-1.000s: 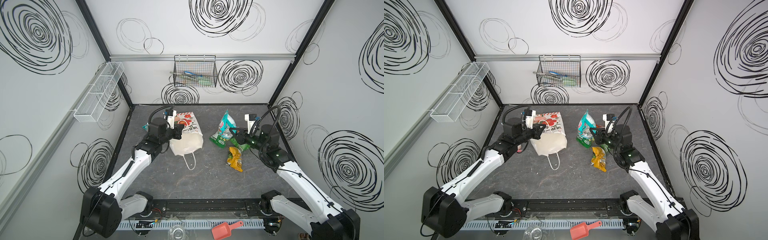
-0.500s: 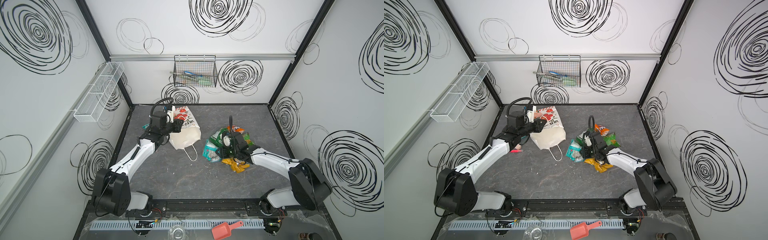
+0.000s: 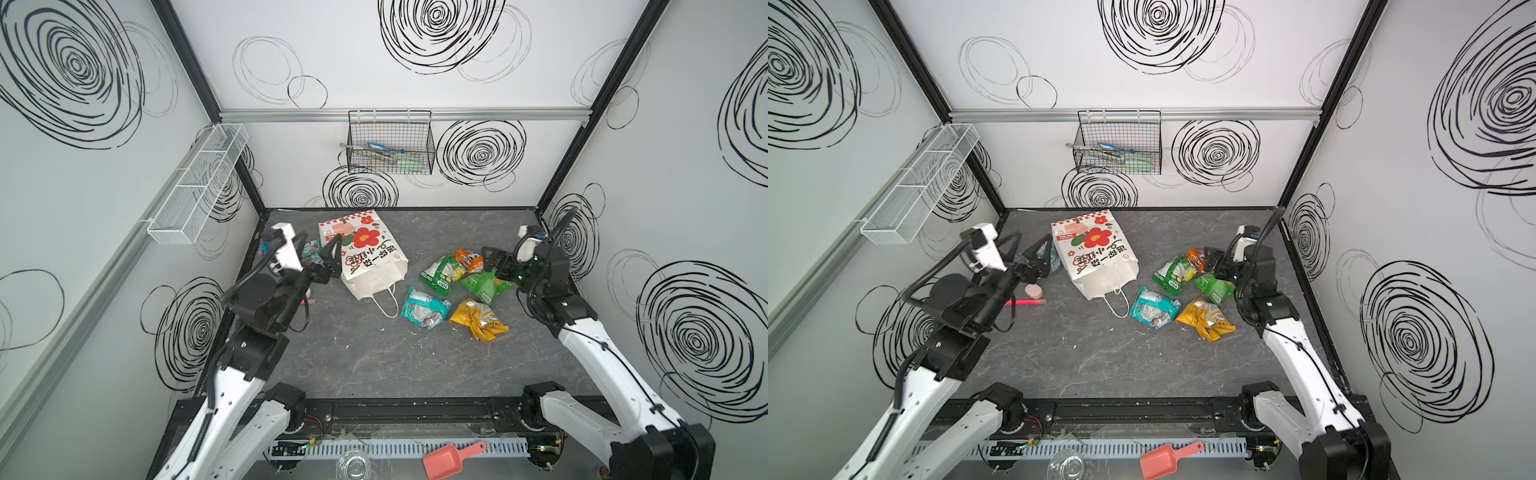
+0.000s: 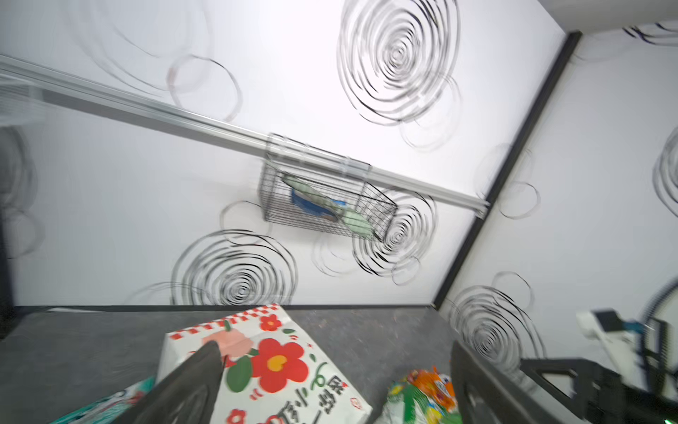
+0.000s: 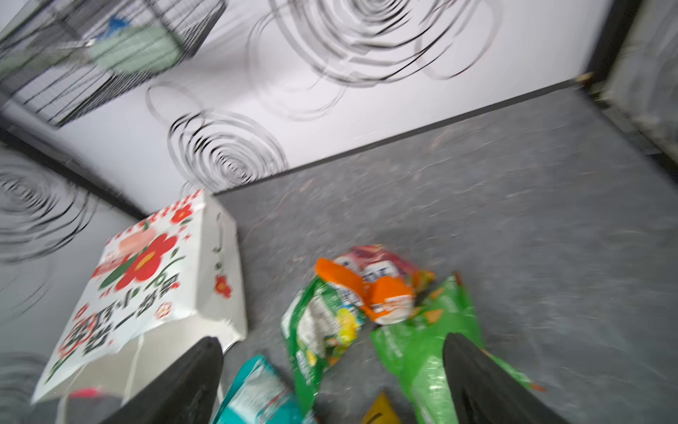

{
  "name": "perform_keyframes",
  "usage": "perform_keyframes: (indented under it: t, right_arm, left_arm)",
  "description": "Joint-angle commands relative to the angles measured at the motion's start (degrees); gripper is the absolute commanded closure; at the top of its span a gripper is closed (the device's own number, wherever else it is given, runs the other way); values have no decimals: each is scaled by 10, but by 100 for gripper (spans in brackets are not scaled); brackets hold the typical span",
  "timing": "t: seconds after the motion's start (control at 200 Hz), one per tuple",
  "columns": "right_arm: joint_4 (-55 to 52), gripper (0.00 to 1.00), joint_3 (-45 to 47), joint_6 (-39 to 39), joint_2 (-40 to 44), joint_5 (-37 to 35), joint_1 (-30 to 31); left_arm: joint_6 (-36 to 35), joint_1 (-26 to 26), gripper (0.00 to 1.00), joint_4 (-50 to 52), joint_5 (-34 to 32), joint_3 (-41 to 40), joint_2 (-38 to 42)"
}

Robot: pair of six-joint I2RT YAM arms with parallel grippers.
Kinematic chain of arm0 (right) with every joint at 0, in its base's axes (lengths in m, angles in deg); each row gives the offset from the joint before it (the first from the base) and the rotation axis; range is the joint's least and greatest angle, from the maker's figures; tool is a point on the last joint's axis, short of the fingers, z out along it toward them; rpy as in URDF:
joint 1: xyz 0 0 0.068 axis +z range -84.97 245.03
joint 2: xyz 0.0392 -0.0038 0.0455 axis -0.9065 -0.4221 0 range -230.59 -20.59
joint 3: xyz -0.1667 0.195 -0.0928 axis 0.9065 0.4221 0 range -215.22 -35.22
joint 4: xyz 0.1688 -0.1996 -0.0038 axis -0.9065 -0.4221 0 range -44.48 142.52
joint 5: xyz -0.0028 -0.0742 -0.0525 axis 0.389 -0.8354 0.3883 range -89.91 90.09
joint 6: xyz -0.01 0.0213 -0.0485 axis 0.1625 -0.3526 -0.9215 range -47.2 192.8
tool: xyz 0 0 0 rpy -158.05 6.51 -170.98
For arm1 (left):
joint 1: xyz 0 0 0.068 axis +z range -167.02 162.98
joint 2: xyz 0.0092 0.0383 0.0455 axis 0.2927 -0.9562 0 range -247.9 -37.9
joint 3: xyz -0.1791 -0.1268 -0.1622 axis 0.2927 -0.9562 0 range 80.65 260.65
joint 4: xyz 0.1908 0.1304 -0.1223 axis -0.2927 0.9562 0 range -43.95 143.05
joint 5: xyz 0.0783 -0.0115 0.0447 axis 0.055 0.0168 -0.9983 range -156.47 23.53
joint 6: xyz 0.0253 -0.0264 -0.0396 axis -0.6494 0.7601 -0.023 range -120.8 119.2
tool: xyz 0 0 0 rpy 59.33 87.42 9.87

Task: Take the snacks out of the paper bag
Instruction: Place the snack at the center of the table, then reset both arms

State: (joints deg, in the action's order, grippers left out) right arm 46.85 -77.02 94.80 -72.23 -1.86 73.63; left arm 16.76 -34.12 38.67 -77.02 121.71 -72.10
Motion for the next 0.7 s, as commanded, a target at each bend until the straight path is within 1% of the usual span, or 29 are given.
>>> perform_keyframes:
  t: [0.0,0.05,0.075,0.14,0.19,0.235,0.305,0.355,0.415,0.435,0.48,0.525,0.55,0.56,0.585,0.61,0.63,0.645,0.675,0.695]
  right_arm:
    - [12,3,76,22,29,-154,-44]
    - [34,2,115,38,38,-209,-59]
    - [52,3,136,37,43,-218,-64]
    - [133,3,205,-11,47,-245,-65]
    - [205,3,257,-18,45,-256,-72]
    - [265,3,294,-26,37,-243,-79]
    - [388,3,346,-33,-9,-256,-81]
    - [451,3,349,-47,-63,-240,-86]
    - [399,3,281,-35,-125,-223,-85]
    - [403,3,266,-46,-148,-218,-86]
    - [453,3,256,-64,-192,-206,-87]
    - [466,3,242,-54,-215,-205,-86]
    - [519,3,255,-67,-225,-192,-85]
    - [542,3,260,-94,-229,-177,-86]
    - [577,3,265,-121,-236,-165,-83]
    - [591,3,269,-114,-243,-174,-80]
    - [621,3,281,-114,-254,-168,-83]
    - [660,3,292,-123,-264,-159,-87]
    - [724,3,312,-145,-278,-125,-95]
    - [730,3,311,-148,-281,-107,-100]
  left_arm:
    - [-19,24,4,-14,-264,-116,26]
    - [-40,46,4,-71,-307,-182,33]
    - [-26,58,4,-96,-325,-212,33]
    - [-6,84,4,-176,-315,-267,27]
    - [-6,89,4,-237,-332,-301,8]
    - [-31,89,4,-302,-352,-329,-16]
    - [-95,89,1,-411,-349,-374,-59]
    - [-123,94,1,-484,-322,-398,-94]
    - [-135,114,0,-568,-262,-422,-152]
    - [-134,124,0,-599,-237,-428,-175]
    - [-121,146,0,-666,-180,-438,-233]
    - [-119,161,0,-737,-128,-438,-299]
    - [-133,163,0,-772,-114,-432,-333]
    - [-140,162,1,-781,-115,-428,-347]
    - [-153,154,3,-770,-122,-415,-358]
    - [-164,147,3,-704,-114,-397,-344]
    - [-174,146,2,-649,-96,-384,-325]
    - [-176,147,2,-626,-81,-375,-321]
    - [-186,151,1,-646,-64,-375,-331]
    - [-193,151,2,-681,-62,-383,-345]
